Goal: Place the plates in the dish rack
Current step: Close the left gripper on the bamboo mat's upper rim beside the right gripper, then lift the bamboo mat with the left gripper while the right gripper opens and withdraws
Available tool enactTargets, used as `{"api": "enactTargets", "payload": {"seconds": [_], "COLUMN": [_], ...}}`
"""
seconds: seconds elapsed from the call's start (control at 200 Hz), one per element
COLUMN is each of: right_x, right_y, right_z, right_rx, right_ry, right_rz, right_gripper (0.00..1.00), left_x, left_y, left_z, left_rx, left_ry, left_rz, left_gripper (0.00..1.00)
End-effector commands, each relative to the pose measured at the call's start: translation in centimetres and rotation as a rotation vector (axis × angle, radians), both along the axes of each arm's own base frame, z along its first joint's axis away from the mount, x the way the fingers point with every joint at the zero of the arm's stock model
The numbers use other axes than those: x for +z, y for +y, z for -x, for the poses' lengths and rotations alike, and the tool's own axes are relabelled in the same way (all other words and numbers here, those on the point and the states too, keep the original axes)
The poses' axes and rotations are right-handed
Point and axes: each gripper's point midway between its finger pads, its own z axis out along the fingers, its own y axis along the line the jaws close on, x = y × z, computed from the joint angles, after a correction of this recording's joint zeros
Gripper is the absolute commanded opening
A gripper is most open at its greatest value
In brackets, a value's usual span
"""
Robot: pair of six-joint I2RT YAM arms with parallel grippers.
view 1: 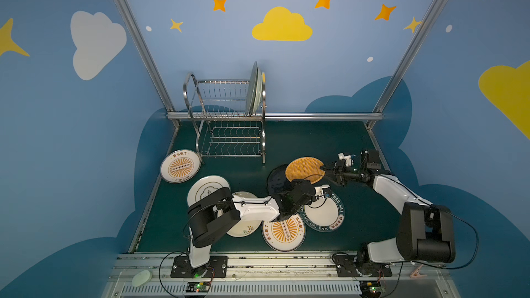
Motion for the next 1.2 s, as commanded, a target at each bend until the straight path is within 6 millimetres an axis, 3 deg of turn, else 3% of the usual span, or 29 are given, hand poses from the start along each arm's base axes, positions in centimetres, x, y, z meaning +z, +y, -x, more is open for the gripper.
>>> {"api": "enactTargets", "payload": {"seconds": [0.0, 0.115, 0.21, 0.29, 0.581, 0.801, 1.006, 1.196], "right_x": [0.6, 0.9, 1.4, 1.6, 3.7, 4.8, 5.1, 4.9], "right_y": [0.3, 0.2, 0.0, -0.2, -0.7, -1.1, -1.2, -0.3], "right_z": [0.2, 0.3, 0.4, 0.5, 1.0, 1.4, 1.4, 1.4], "right_rx": [0.014, 0.011, 0.007, -0.002, -0.03, -0.05, -0.061, -0.036], "right_ry": [-0.035, -0.056, -0.081, -0.1, -0.21, -0.28, -0.323, -0.358], "right_rz": [-0.001, 0.015, 0.029, 0.047, 0.099, 0.13, 0.145, 0.156], "right_gripper": [0.54, 0.64, 0.81, 0.86, 0.88, 0.88, 0.88, 0.88], "left_x": [4.3, 4.8, 5.1, 5.2, 7.0, 9.4, 13.9, 20.7], "left_y": [0.1, 0.5, 0.9, 1.3, 3.3, 6.0, 9.3, 12.7], "left_z": [-0.3, -0.2, 0.1, 0.2, 1.5, 2.9, 4.9, 6.9], "left_rx": [0.038, 0.048, 0.051, 0.061, 0.096, 0.126, 0.137, 0.136], "left_ry": [-0.061, -0.069, -0.069, -0.065, -0.036, 0.014, 0.078, 0.119], "left_rz": [0.119, 0.124, 0.124, 0.123, 0.17, 0.236, 0.342, 0.562], "left_gripper": [0.04, 0.04, 0.04, 0.04, 0.04, 0.04, 0.04, 0.04]}}
